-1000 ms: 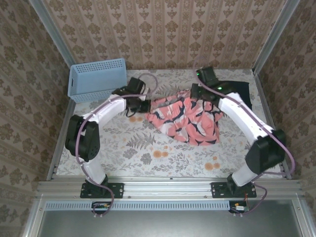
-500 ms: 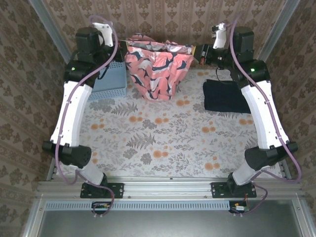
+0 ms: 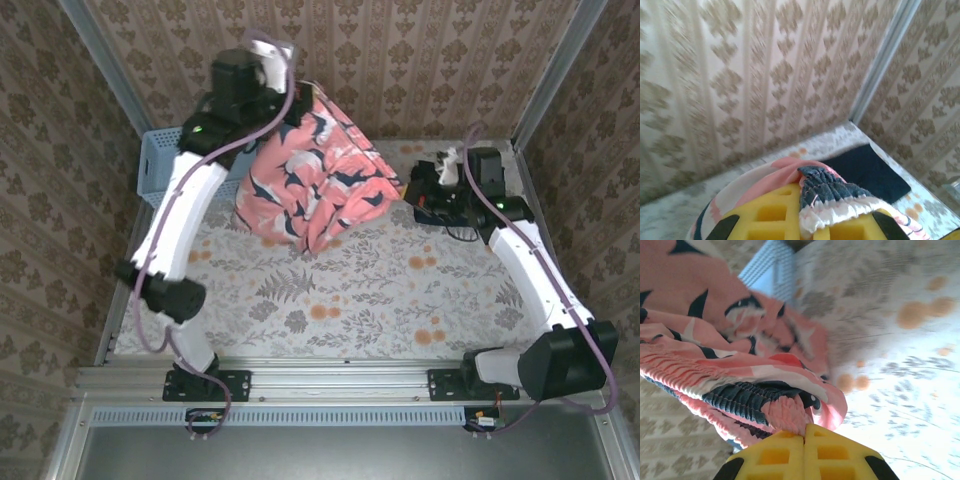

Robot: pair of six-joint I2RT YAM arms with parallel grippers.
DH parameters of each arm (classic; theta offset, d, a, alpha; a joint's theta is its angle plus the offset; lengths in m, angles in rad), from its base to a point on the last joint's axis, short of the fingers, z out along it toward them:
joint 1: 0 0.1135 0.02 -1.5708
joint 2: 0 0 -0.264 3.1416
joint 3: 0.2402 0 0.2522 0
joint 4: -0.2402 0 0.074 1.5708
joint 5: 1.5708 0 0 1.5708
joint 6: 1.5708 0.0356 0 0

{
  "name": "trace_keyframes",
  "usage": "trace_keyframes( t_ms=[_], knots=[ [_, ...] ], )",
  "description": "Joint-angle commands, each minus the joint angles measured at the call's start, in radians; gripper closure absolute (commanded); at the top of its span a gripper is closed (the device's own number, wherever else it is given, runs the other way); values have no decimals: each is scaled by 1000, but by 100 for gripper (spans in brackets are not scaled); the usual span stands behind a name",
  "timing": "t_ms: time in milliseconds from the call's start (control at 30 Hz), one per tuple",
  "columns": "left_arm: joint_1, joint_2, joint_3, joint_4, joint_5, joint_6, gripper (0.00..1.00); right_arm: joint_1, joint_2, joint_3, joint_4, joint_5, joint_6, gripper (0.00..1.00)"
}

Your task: Fold and stack the mixed laundry pile

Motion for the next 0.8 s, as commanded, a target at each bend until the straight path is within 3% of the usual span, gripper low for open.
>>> trace_keyframes(
  t_ms=[0,33,67,100,133,233,400,633,767],
  knots=[
    [-13,107,30,-10,118,-93,100,-109,-56,-107,-86,186,-25,100],
    [-40,116,-14,5,134,-108,94,-143,-62,-137,-97,234,-51,89],
    [-62,125,-64,27,145,-114,72,-172,-63,-157,-104,268,-71,75],
    [-85,136,-115,49,150,-123,45,-203,-61,-170,-111,290,-97,56],
    [-101,149,-154,62,151,-131,4,-226,-59,-174,-127,314,-118,42],
    [-117,185,-185,23,127,-125,0,-242,-80,-164,-141,329,-163,35],
    [-72,97,-311,62,77,-107,0,-186,-58,-123,-119,217,-243,38],
    [124,-167,-794,268,113,-241,0,-25,212,-42,-72,221,-296,38],
    [207,-293,-1019,275,95,-255,0,35,369,38,-68,270,-279,41]
  ],
)
